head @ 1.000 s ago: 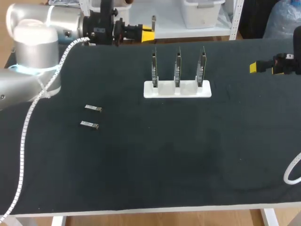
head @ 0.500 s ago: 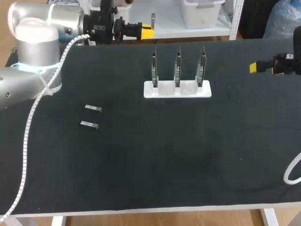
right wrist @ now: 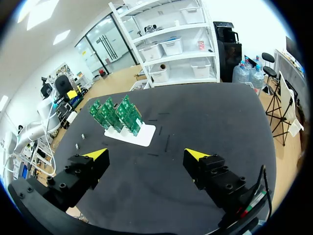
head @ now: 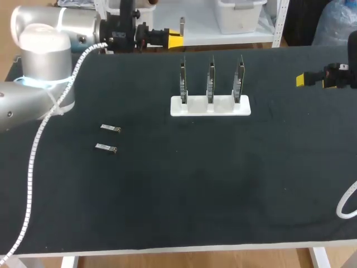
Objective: Pick up the optical module with the left hand, and insert it into the network port with the right hand.
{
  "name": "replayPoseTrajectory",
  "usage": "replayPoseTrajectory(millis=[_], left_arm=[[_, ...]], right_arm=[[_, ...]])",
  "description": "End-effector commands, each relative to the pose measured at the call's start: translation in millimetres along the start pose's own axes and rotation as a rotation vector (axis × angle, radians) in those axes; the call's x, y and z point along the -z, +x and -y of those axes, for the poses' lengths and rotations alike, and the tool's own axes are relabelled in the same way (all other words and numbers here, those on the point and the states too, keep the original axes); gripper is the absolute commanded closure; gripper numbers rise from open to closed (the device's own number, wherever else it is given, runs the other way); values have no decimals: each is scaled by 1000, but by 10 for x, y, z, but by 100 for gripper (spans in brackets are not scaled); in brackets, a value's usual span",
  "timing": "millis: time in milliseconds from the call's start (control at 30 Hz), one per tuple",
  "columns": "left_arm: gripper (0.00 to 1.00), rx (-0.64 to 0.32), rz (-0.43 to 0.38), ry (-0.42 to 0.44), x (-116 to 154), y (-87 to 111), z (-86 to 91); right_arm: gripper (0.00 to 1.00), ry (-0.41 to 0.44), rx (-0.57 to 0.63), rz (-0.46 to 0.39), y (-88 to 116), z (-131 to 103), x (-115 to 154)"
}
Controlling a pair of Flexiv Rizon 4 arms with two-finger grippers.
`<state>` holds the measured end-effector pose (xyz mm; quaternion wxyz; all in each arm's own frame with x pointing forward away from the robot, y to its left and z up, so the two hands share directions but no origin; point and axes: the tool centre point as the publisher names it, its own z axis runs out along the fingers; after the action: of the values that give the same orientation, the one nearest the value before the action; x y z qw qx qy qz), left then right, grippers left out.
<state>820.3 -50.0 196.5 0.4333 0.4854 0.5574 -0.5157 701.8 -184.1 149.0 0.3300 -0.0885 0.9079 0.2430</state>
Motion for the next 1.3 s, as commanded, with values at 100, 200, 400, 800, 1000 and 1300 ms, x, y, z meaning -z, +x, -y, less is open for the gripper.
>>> replayPoseTrajectory(millis=[100, 200, 400, 800, 1000, 1300], left_arm=[[100, 3, 4, -23, 24, 33, 59], [100, 4, 3, -25, 34, 42, 78], [100, 10, -3, -24, 41, 66, 114], [100, 23, -7, -16, -4, 96, 157], [100, 25, -7, -17, -19, 96, 161], [100, 26, -20, -20, -51, 124, 151]], right_arm=[[0, 3, 0, 0, 6, -7, 16], [0, 3, 0, 0, 6, -7, 16], [0, 3, 0, 0, 6, -7, 16], [0, 3, 0, 0, 6, -7, 16], [0, 3, 0, 0, 6, -7, 16], [0, 3, 0, 0, 6, -7, 16]])
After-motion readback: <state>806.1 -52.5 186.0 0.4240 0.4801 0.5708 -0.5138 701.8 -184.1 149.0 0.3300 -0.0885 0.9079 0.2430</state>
